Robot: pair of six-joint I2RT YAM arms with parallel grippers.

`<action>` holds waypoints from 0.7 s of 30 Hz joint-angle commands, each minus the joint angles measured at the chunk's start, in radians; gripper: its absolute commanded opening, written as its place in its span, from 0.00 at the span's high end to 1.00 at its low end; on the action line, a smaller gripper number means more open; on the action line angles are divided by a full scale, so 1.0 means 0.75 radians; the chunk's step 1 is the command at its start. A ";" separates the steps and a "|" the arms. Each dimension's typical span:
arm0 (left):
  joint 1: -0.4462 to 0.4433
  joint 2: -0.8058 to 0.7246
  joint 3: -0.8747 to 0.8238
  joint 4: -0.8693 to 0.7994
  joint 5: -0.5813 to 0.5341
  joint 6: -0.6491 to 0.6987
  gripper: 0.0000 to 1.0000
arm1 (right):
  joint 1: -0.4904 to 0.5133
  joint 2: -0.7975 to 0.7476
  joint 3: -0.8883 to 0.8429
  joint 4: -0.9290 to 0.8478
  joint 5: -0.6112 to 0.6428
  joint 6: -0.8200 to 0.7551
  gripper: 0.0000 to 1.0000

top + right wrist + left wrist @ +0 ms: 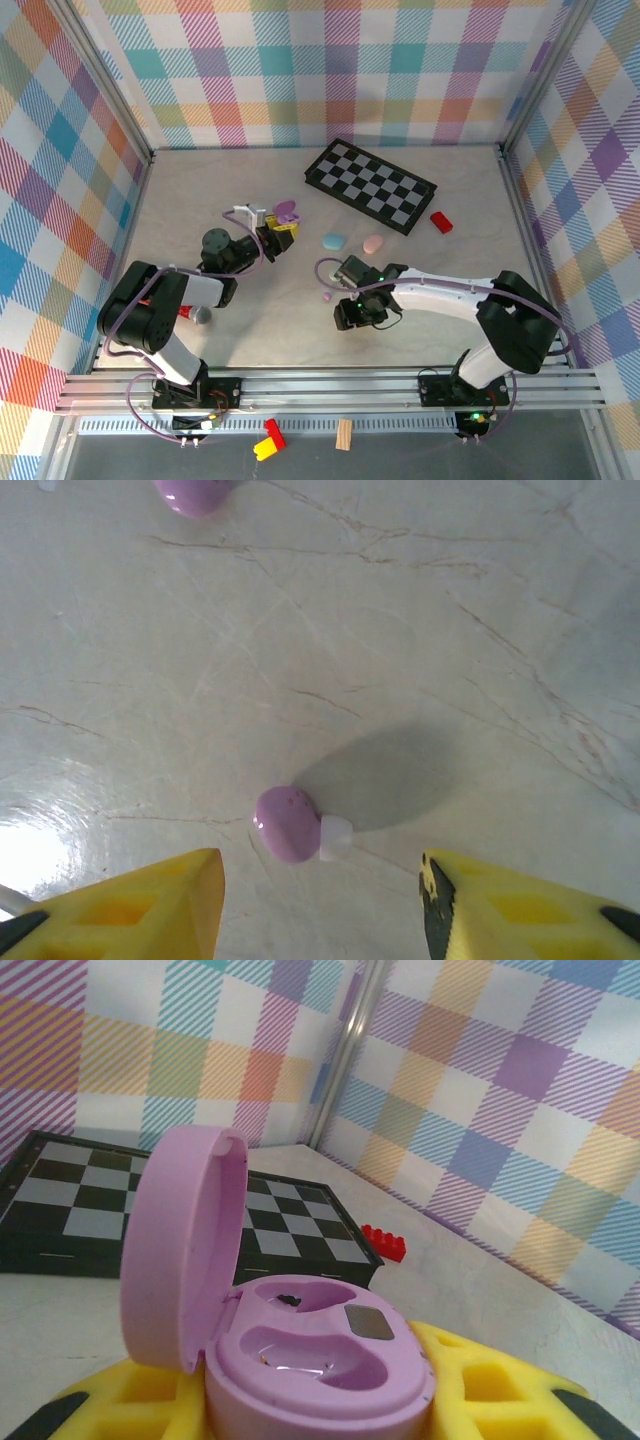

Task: Insert wireless bluetooth earbuds into charging case

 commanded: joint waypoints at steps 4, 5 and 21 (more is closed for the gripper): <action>0.124 -0.027 -0.029 0.077 0.012 -0.050 0.70 | 0.195 0.143 0.256 -0.362 0.443 0.036 0.53; 0.149 -0.029 -0.033 0.077 0.016 -0.052 0.70 | 0.226 0.179 0.290 -0.395 0.473 0.039 0.54; 0.296 -0.064 -0.051 0.077 0.060 -0.082 0.70 | 0.418 0.618 0.645 -0.751 0.741 0.093 0.67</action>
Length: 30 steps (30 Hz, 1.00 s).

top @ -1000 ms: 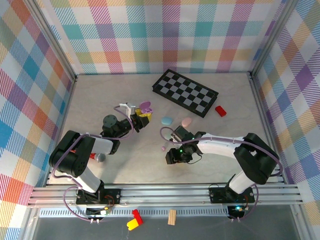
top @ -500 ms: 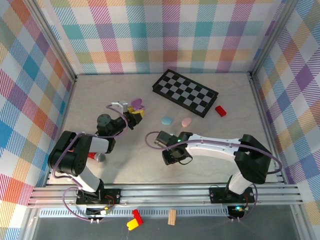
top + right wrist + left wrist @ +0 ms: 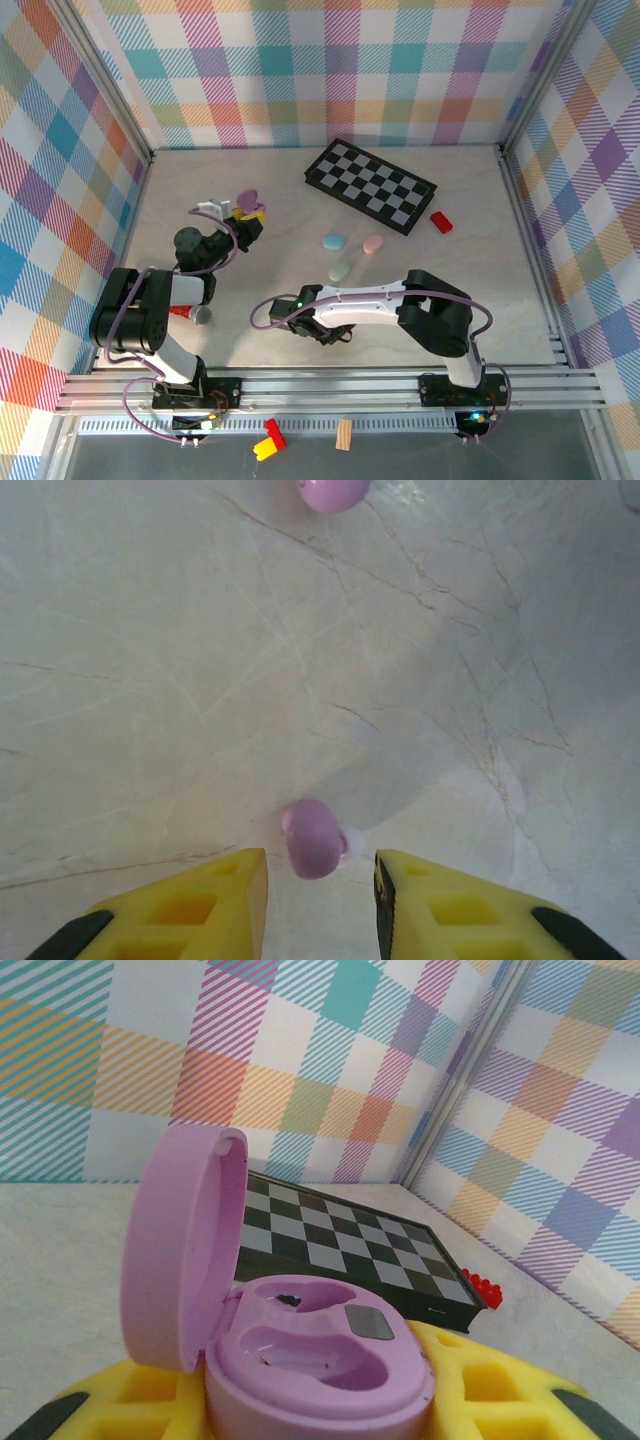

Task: Insert wireless bluetooth earbuds into charging case

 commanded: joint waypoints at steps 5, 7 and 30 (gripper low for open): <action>0.008 -0.022 -0.017 0.073 0.048 -0.022 0.70 | 0.002 0.055 0.031 -0.059 0.027 -0.014 0.69; 0.009 -0.020 -0.015 0.073 0.053 -0.025 0.70 | 0.002 0.062 0.033 -0.047 0.022 -0.025 0.69; -0.070 0.013 -0.026 0.072 0.073 0.106 0.70 | -0.066 -0.140 -0.081 0.092 -0.064 -0.077 0.80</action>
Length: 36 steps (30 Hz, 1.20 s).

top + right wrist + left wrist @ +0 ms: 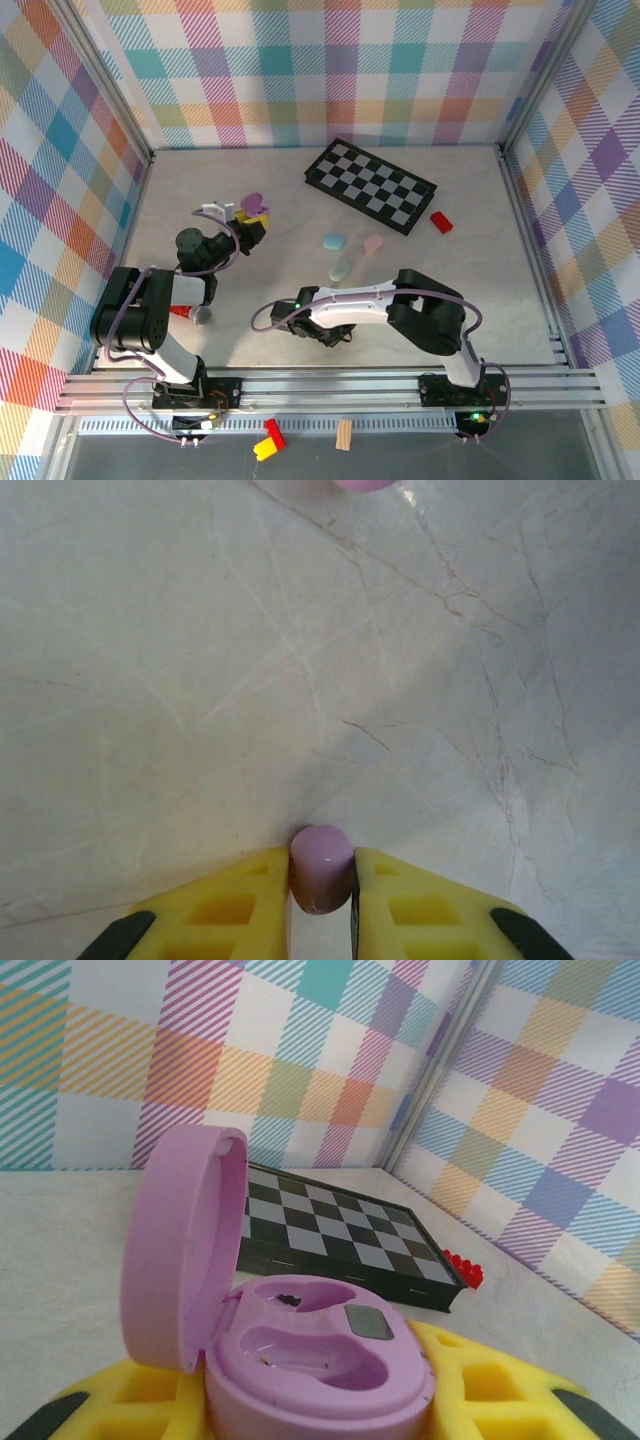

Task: Insert wireless bluetooth earbuds into charging case

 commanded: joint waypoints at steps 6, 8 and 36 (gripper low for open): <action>-0.134 0.010 -0.014 0.073 0.048 0.197 0.70 | -0.224 -0.537 -0.211 0.277 -0.280 -0.034 0.79; -0.173 0.012 -0.010 0.073 0.043 0.235 0.70 | -0.300 -0.641 -0.249 0.353 -0.363 -0.054 0.79; -0.696 0.117 0.131 0.071 -0.017 0.522 0.71 | -0.763 -0.888 -0.141 0.768 -1.219 -0.014 0.78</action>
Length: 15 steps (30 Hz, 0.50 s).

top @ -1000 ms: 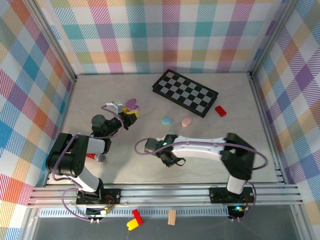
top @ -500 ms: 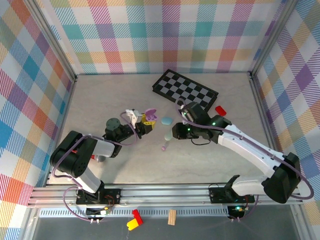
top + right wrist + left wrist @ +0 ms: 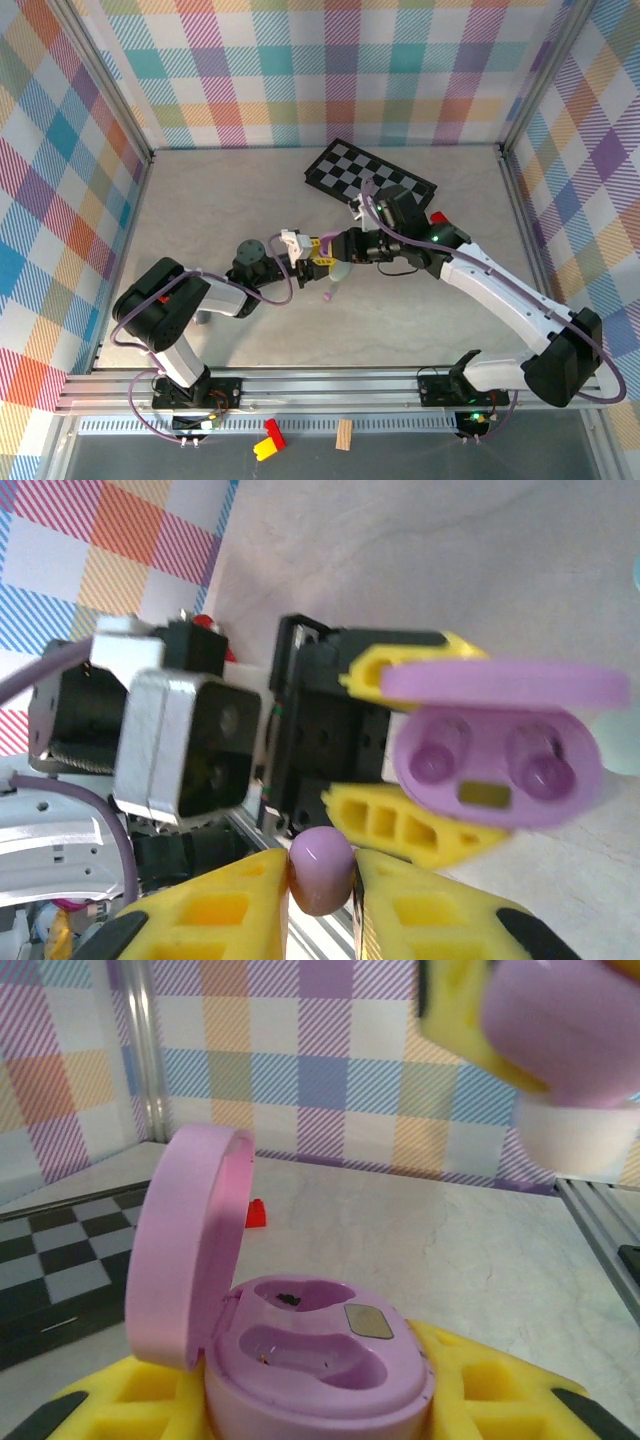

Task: Insert wireless bluetooth earbuds into charging case

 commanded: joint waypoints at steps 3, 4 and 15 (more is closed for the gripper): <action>-0.049 -0.008 0.050 0.068 -0.029 0.038 0.71 | -0.016 0.047 0.046 0.047 -0.033 -0.009 0.77; -0.053 -0.011 0.050 0.068 -0.040 0.038 0.71 | -0.018 0.051 0.046 0.050 -0.034 -0.008 0.77; -0.057 -0.051 0.021 0.070 -0.083 0.029 0.71 | -0.038 0.068 0.012 0.049 0.037 -0.021 0.77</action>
